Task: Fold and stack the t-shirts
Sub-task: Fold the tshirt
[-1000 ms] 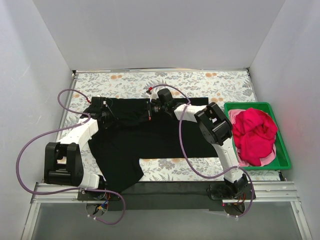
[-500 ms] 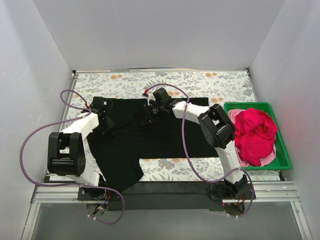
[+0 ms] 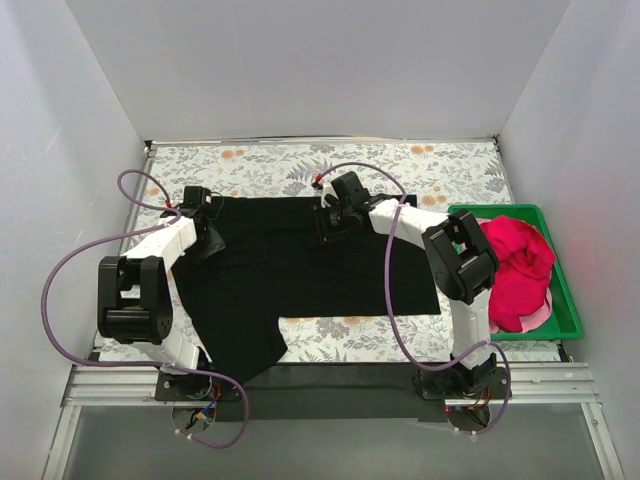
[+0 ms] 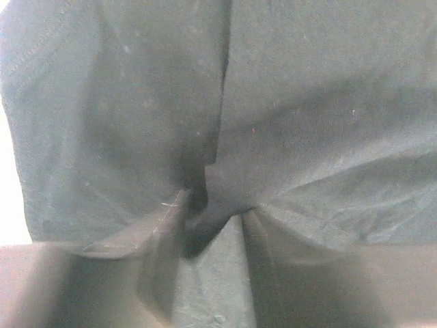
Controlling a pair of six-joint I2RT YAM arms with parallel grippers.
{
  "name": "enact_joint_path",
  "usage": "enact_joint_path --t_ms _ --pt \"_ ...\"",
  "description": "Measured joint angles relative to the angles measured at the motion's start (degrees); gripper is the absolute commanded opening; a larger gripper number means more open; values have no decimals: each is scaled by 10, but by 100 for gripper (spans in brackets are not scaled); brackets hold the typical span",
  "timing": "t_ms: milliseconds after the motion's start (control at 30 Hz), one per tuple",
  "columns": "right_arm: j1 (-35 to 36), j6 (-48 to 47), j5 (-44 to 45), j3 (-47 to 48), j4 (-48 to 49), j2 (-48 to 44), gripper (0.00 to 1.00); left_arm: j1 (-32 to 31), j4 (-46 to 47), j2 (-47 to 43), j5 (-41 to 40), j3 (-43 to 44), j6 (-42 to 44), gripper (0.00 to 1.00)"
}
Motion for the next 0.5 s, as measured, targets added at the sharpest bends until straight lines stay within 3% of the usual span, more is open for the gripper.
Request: enact_joint_path --t_ms 33,100,267,500 --pt "-7 -6 6 -8 -2 -6 34 0 -2 3 -3 3 0 57" --pt "-20 -14 20 -24 -10 -20 34 0 -7 8 -4 9 5 68" --pt "-69 -38 58 -59 -34 -65 34 0 -22 5 12 28 1 69" --pt "-181 -49 105 -79 -46 -114 33 -8 -19 -38 50 29 -21 57"
